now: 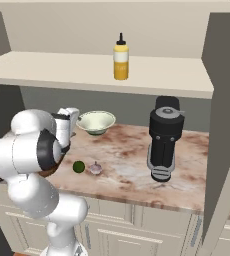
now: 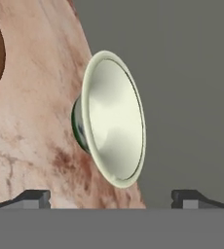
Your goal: Open the cabinet. Place the bowl and condiment on the counter. Then place the lime and garlic on the cutting board.
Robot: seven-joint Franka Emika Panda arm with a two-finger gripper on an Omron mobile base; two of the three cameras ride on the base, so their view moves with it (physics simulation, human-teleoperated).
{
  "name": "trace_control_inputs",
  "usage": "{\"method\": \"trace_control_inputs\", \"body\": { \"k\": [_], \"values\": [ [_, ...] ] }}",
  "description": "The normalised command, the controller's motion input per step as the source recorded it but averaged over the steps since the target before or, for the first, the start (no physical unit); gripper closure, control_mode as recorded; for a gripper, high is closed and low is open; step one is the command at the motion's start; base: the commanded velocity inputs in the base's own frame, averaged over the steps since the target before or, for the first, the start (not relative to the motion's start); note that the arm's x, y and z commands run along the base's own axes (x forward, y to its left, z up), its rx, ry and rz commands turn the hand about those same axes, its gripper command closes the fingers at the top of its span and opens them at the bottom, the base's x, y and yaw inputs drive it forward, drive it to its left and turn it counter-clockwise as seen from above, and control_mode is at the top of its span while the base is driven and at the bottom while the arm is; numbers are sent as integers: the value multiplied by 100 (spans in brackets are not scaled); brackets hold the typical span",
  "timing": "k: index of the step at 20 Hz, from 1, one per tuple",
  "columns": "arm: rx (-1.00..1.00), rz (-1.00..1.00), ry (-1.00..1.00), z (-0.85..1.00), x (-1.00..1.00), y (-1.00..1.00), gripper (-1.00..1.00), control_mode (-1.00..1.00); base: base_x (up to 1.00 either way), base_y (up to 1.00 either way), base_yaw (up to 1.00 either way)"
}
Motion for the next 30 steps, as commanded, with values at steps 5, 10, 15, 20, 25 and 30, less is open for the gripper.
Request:
{"method": "trace_control_inputs", "body": {
  "k": [5,10,15,20,25,30],
  "values": [
    [0,0,-2,35,-32,0,-100,-100,0,0,0],
    [0,0,0,29,-37,0,-100,-100,0,0,0],
    [0,0,0,27,-38,-1,-100,-100,0,0,0],
    [2,0,0,32,-39,-2,-100,-100,0,0,0],
    [4,0,0,33,-37,-4,-100,-100,0,0,0],
    [7,0,1,33,-38,-4,-100,-100,0,0,0]
  ]
}}
